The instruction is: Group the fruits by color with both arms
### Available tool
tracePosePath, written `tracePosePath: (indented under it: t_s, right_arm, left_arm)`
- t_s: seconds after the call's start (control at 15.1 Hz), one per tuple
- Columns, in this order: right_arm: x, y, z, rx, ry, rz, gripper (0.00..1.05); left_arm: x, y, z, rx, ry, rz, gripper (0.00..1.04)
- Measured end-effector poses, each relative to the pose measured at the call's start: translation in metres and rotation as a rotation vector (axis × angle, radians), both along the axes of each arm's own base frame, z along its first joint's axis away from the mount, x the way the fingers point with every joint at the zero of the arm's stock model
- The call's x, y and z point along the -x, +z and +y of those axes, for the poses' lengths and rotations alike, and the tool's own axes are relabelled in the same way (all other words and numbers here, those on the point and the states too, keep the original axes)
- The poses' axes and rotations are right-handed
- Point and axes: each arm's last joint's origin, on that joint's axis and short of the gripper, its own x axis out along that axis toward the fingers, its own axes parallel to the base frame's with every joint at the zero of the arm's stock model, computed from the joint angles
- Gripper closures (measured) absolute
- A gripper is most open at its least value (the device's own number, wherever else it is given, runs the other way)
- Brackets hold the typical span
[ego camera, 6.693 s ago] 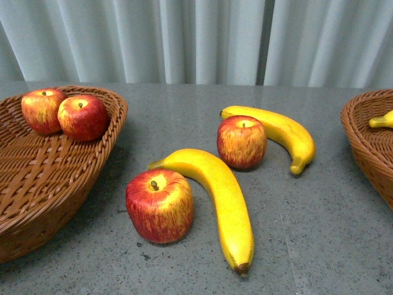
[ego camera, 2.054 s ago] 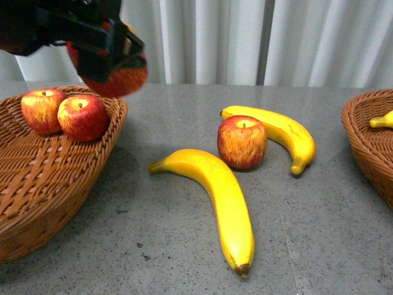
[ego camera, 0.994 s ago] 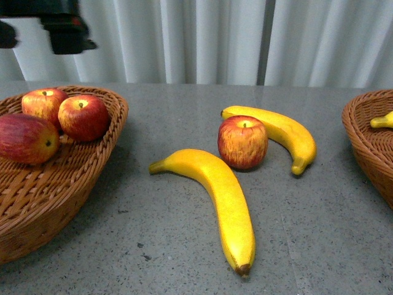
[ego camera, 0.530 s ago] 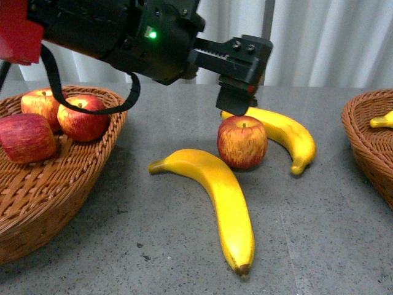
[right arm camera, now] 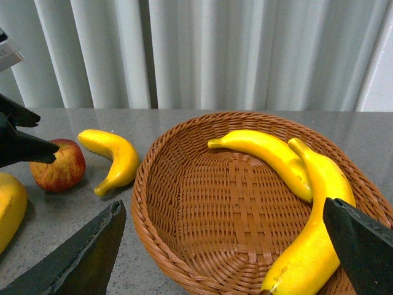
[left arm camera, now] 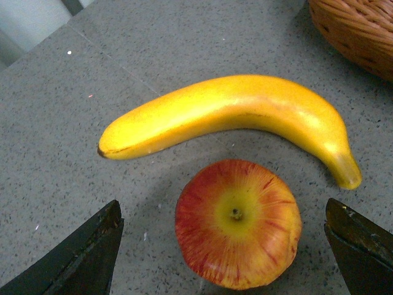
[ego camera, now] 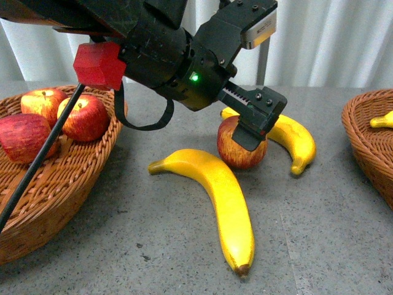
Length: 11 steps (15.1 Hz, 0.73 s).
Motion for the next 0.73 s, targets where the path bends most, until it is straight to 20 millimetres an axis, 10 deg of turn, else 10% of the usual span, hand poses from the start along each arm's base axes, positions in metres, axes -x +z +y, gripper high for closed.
tracePosePath:
  t_s: [0.53, 0.73]
  right_arm:
    - [0.0, 0.0, 0.0, 0.0, 0.0, 0.0, 0.06]
    - [0.0, 0.0, 0.0, 0.0, 0.0, 0.0, 0.06]
  left_arm:
    - [-0.023, -0.039, -0.013, -0.049, 0.001, 0.07, 0.07]
    - [-0.025, -0.041, -0.014, -0.032, -0.006, 0.07, 0.31]
